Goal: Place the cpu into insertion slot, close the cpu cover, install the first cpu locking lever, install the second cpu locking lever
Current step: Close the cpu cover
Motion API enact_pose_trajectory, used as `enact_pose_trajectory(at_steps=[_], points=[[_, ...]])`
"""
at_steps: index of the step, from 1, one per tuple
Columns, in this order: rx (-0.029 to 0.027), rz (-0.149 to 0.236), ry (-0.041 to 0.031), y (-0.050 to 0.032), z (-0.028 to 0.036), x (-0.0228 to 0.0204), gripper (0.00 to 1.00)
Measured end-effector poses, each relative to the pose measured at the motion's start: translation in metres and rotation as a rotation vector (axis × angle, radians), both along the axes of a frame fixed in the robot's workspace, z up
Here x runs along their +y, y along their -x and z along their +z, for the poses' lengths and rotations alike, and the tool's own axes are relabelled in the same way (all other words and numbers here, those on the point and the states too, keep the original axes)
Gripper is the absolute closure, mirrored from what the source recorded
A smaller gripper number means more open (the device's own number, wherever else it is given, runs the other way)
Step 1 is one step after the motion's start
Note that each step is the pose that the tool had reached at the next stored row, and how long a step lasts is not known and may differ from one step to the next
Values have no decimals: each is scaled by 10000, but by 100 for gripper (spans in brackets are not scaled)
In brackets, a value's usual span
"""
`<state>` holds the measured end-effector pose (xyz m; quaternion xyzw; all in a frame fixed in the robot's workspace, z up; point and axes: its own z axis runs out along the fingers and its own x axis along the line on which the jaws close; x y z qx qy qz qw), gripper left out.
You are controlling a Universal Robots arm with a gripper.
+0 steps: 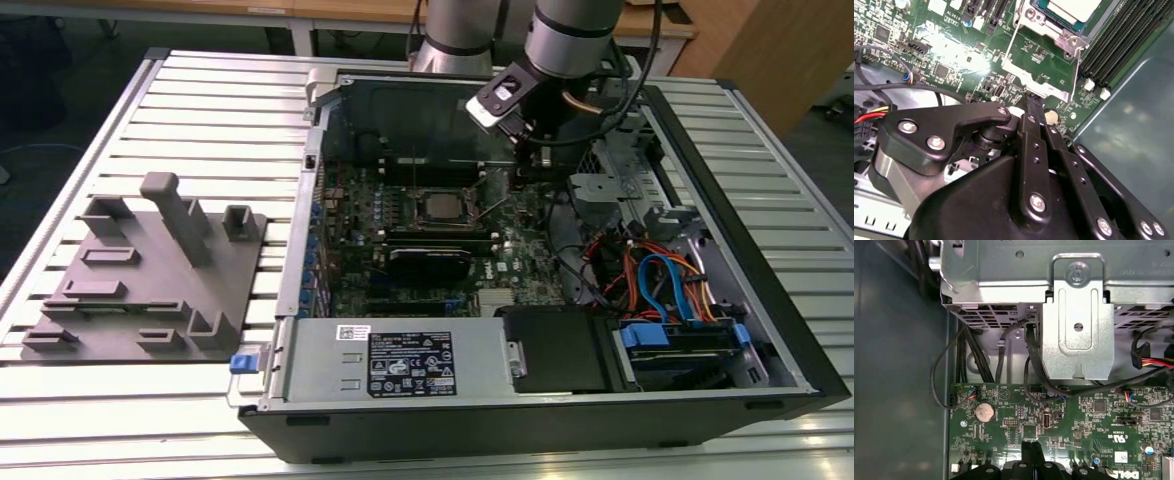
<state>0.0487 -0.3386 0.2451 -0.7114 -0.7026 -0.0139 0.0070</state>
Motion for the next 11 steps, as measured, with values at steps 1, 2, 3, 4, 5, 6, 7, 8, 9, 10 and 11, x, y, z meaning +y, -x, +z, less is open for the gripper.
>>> enact_pose_trajectory(at_steps=[1,2,3,4,5,6,7,8,9,10,11], points=[[1,0,-5,0,-12,0,89],[0,-1,-11,5,-19,0,89],[-1,0,-15,18,-22,1,89],[0,0,-19,37,-24,2,89],[0,0,-23,58,-26,3,89],[0,0,-25,66,-27,2,89],[0,1,-24,66,-27,2,89],[0,1,-23,66,-27,2,89],[-1,1,-25,66,-27,3,89],[0,0,-24,66,-29,3,89],[0,1,-25,68,-31,3,89]])
